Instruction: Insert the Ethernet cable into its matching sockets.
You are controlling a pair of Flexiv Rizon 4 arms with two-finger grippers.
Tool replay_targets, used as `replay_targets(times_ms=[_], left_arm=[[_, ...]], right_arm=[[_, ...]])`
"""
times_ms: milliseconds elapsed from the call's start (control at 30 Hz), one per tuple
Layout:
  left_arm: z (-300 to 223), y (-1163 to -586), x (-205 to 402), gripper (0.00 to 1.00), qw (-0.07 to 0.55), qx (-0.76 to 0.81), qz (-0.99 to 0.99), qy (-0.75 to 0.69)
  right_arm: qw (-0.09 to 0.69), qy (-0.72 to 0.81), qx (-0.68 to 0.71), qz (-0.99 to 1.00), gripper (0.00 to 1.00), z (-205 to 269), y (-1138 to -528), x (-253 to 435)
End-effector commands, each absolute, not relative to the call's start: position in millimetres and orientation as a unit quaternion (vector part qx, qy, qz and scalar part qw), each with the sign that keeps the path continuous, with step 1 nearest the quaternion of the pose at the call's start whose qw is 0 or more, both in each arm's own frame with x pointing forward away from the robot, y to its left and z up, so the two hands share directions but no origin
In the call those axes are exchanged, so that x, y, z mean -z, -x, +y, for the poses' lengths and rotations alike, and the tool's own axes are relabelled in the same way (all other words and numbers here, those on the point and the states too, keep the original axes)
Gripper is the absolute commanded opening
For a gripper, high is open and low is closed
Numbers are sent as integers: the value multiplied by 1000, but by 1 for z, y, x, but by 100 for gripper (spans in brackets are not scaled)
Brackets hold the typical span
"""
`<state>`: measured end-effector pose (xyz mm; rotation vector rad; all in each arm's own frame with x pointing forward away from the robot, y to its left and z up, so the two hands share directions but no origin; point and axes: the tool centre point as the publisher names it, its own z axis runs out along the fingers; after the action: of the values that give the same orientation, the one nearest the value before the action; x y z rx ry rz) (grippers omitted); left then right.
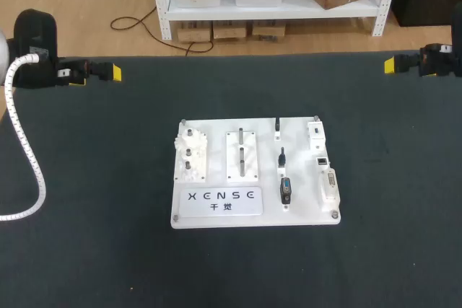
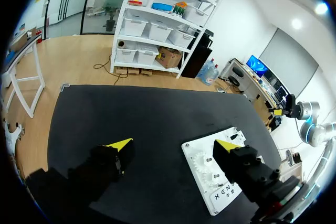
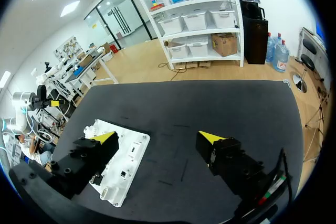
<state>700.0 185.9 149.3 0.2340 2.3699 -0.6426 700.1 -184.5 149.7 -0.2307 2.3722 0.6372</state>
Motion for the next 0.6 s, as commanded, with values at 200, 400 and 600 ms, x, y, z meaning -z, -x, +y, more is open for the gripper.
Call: replay_targets(times_ms=[200,400,600], left_arm=[[185,-700,-150,100,329,242,909,-88],[182,-702,-151,100,331,242,906,-106],[145,-703,-155,100,356,259,858,-265]], right_arm=[[330,89,-244,907,100,-185,-700,-150],[330,89,-244,907,100,-185,-700,-150],[330,89,-244,907,100,-185,-700,-150]])
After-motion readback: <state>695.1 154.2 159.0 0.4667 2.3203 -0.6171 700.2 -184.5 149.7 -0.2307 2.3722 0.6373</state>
